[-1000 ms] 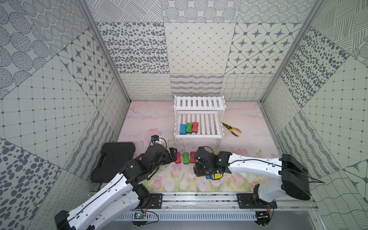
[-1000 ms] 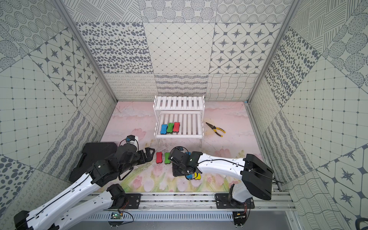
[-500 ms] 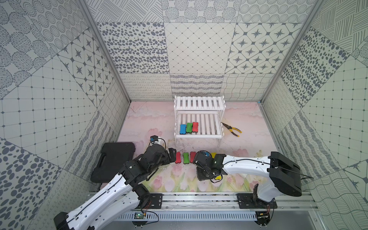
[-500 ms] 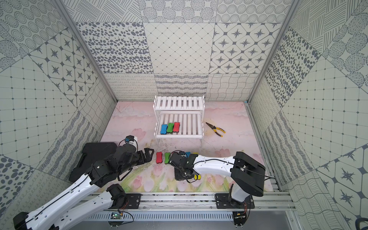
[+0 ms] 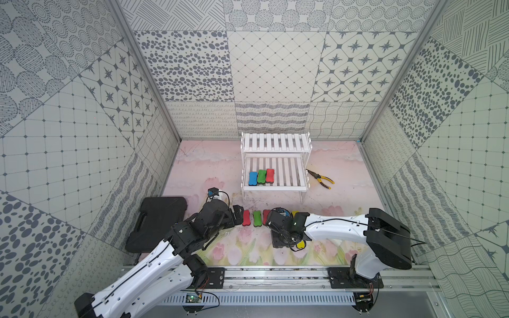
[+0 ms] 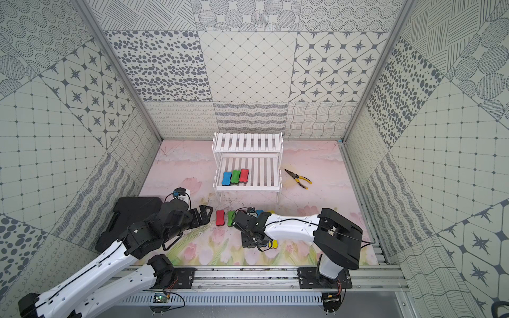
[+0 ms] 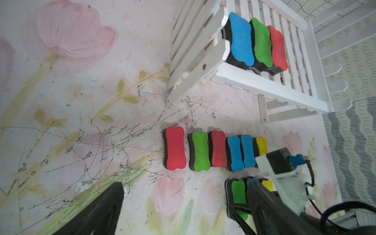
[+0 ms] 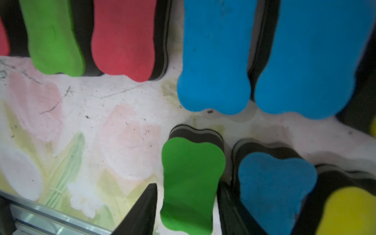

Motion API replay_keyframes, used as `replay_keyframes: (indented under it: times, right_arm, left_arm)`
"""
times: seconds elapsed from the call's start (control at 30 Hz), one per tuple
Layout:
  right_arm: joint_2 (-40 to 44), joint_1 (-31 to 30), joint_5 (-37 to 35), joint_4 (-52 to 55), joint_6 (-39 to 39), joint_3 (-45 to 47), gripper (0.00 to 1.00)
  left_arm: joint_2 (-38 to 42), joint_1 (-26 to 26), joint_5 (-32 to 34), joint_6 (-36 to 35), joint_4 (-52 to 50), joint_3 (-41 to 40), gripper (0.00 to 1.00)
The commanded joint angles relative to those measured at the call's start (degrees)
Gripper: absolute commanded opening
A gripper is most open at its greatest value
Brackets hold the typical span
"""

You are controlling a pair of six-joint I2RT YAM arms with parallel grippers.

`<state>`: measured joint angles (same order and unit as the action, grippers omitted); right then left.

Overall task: Remove the whiteboard erasers from the shelf
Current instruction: Place the whiteboard eraser at the center of the board, then pick up the whiteboard eraser from the shelf.

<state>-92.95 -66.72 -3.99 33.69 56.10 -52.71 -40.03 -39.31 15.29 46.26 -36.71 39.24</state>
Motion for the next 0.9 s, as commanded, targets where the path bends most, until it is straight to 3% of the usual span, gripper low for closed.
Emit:
replay_keyframes:
  times: [0.0, 0.23, 0.33, 0.5, 0.87]
  right_arm:
    - [3.4, 0.1, -2.4, -0.9, -1.1, -0.5, 0.52]
    - [15.0, 0.1, -4.9, -0.5, -4.6, 1.3, 0.53]
    - [22.2, 0.0, -12.1, -0.4, -7.0, 3.7, 0.53]
    - [34.8, 0.9, -23.0, -1.3, -9.3, 10.1, 0.52]
    - [45.7, 6.2, -23.0, -0.6, -7.8, 16.8, 0.49]
  left_arm:
    - [0.2, 0.1, -1.0, -0.9, -1.2, 0.3, 0.99]
    - [-1.3, 0.1, -5.3, -3.4, 0.9, 1.8, 1.0]
    - [-5.3, 0.0, -7.2, -4.7, 3.0, 4.2, 0.99]
    - [-15.0, -1.3, -9.1, -8.4, 6.2, 13.1, 0.93]
    - [-40.5, -6.4, -6.1, -18.3, 14.7, 31.7, 0.77]
